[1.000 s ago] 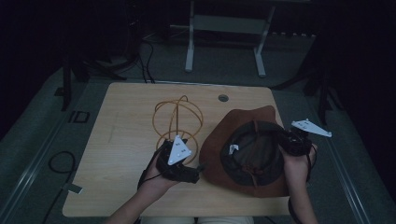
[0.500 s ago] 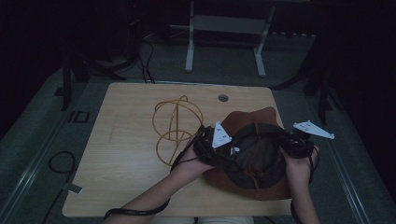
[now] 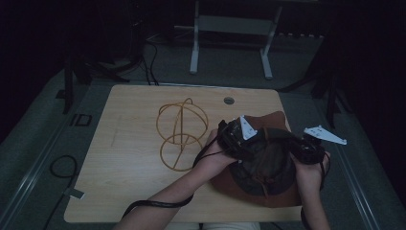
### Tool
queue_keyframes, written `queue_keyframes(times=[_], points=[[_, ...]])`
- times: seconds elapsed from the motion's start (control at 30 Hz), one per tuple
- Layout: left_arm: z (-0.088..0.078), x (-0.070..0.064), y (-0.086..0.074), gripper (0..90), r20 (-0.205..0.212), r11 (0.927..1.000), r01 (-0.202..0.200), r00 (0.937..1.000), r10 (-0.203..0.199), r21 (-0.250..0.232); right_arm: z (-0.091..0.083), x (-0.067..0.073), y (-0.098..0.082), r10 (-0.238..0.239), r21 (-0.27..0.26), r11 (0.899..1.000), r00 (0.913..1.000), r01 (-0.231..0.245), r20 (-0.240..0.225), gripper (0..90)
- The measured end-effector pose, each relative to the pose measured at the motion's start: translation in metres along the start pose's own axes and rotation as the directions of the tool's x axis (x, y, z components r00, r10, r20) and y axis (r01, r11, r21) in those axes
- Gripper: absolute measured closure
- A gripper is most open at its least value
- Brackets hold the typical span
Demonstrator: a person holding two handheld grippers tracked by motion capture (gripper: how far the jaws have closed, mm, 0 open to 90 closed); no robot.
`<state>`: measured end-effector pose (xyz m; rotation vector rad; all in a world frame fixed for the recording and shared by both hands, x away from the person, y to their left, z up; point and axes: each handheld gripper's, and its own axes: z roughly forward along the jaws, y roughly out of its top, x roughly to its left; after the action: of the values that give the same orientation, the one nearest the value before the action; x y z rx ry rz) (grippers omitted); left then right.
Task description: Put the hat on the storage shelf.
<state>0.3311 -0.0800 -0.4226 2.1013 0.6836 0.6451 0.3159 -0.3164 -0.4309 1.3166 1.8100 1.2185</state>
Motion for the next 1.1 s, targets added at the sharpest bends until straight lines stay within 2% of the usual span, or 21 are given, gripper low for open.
queue_keyframes(times=[0.1, 0.13, 0.17, 0.2, 0.23, 0.27, 0.3, 0.33, 0.37, 0.4, 0.43, 0.5, 0.57, 0.7, 0.77, 0.8, 0.83, 0.87, 0.9, 1.0, 1.1], points=[[0.007, -0.001, -0.002, 17.1, -0.036, 0.9995, 0.023, 0.9991, -0.023, 0.021, 0.0, 0.003, 0.0, -0.005, -0.002, 1.0, 0.9999, 0.005, -0.011, 84.3], [0.009, -0.001, -0.002, 22.1, -0.033, 0.999, 0.026, 0.9991, -0.024, 0.038, -0.001, 0.004, 0.0, -0.008, -0.008, 1.0, 0.9999, 0.008, -0.015, 84.2], [0.01, -0.001, -0.003, 22.1, -0.04, 0.9985, 0.027, 0.9989, -0.025, 0.047, -0.001, 0.004, 0.0, -0.008, -0.008, 1.0, 0.9999, 0.008, -0.015, 84.2], [0.012, 0.0, -0.004, 31.6, -0.045, 0.9976, 0.029, 0.9986, -0.027, 0.063, -0.002, 0.006, 0.0, -0.009, -0.013, 1.0, 0.9999, 0.009, -0.014, 84.2], [0.012, 0.0, -0.004, 35.9, -0.045, 0.9976, 0.029, 0.9986, -0.027, 0.063, -0.002, 0.007, 0.0, -0.009, -0.014, 1.0, 0.9998, 0.009, -0.018, 84.2], [0.011, 0.002, -0.005, 35.9, -0.059, 0.9974, 0.047, 0.9973, -0.044, 0.055, -0.002, 0.007, 0.0, -0.009, -0.014, 1.0, 0.9998, 0.009, -0.018, 84.2], [0.011, 0.004, -0.005, 51.5, -0.067, 0.9973, 0.056, 0.9964, -0.053, 0.047, -0.004, 0.009, 0.0, -0.016, -0.02, 1.0, 0.9997, 0.015, -0.019, 84.2], [0.011, 0.005, -0.005, 51.5, -0.072, 0.9972, 0.062, 0.9957, -0.059, 0.042, -0.004, 0.009, 0.0, -0.016, -0.02, 1.0, 0.9997, 0.015, -0.019, 84.2], [0.01, 0.007, -0.005, 56.9, -0.086, 0.9971, 0.071, 0.994, -0.068, 0.03, -0.005, 0.009, 0.0, -0.018, -0.022, 1.0, 0.9996, 0.017, -0.021, 84.2], [0.01, 0.007, -0.005, 71.5, -0.096, 0.9978, 0.061, 0.9937, -0.058, 0.026, -0.005, 0.012, 0.001, -0.022, -0.022, 1.0, 0.9994, 0.022, -0.025, 84.0], [0.011, 0.007, -0.005, 71.5, -0.11, 0.9984, 0.051, 0.9927, -0.049, 0.023, -0.005, 0.012, 0.001, -0.022, -0.022, 1.0, 0.9994, 0.022, -0.025, 84.0], [0.012, 0.008, -0.003, 85.2, -0.123, 0.9988, 0.045, 0.9915, -0.042, 0.019, -0.007, 0.021, 0.001, -0.044, -0.021, 0.999, 0.9987, 0.043, -0.028, 83.8], [0.012, 0.011, -0.001, 85.7, -0.12, 0.9986, 0.052, 0.9915, -0.051, 0.007, -0.008, 0.022, 0.0, -0.046, -0.024, 0.999, 0.9986, 0.046, -0.027, 83.4], [0.007, 0.012, 0.002, 86.0, -0.132, 0.9997, 0.02, 0.991, -0.022, -0.015, -0.013, 0.025, -0.007, -0.038, -0.031, 0.999, 0.9985, 0.037, -0.039, 79.1], [0.006, 0.013, 0.003, 86.2, -0.135, 0.9996, 0.016, 0.9906, -0.02, -0.025, -0.013, 0.025, -0.007, -0.038, -0.031, 0.999, 0.9985, 0.037, -0.039, 79.1], [0.002, 0.012, 0.005, 86.2, -0.151, 0.9986, -0.003, 0.9884, -0.005, -0.053, -0.017, 0.024, -0.01, -0.03, -0.033, 0.999, 0.9974, 0.027, -0.065, 71.9], [0.0, 0.011, 0.005, 86.2, -0.159, 0.9972, 0.001, 0.9872, -0.013, -0.075, -0.019, 0.024, -0.011, -0.034, -0.039, 0.999, 0.9965, 0.031, -0.077, 67.8], [-0.002, 0.011, 0.006, 86.2, -0.159, 0.996, 0.005, 0.9871, -0.02, -0.089, -0.019, 0.024, -0.011, -0.034, -0.039, 0.999, 0.9965, 0.031, -0.077, 67.8], [-0.004, 0.011, 0.007, 86.2, -0.174, 0.9942, 0.003, 0.9846, -0.021, -0.108, -0.024, 0.023, -0.013, -0.037, -0.04, 0.999, 0.9946, 0.033, -0.097, 59.8], [-0.008, 0.008, 0.01, 86.3, -0.212, 0.9892, -0.023, 0.9773, -0.008, -0.145, -0.03, 0.023, -0.015, -0.035, -0.051, 0.998, 0.9928, 0.029, -0.115, 55.1], [-0.012, 0.008, 0.01, 86.2, -0.215, 0.9855, -0.021, 0.9765, -0.016, -0.169, -0.042, 0.022, -0.019, -0.059, -0.07, 0.996, 0.9892, 0.05, -0.134, 49.9]])
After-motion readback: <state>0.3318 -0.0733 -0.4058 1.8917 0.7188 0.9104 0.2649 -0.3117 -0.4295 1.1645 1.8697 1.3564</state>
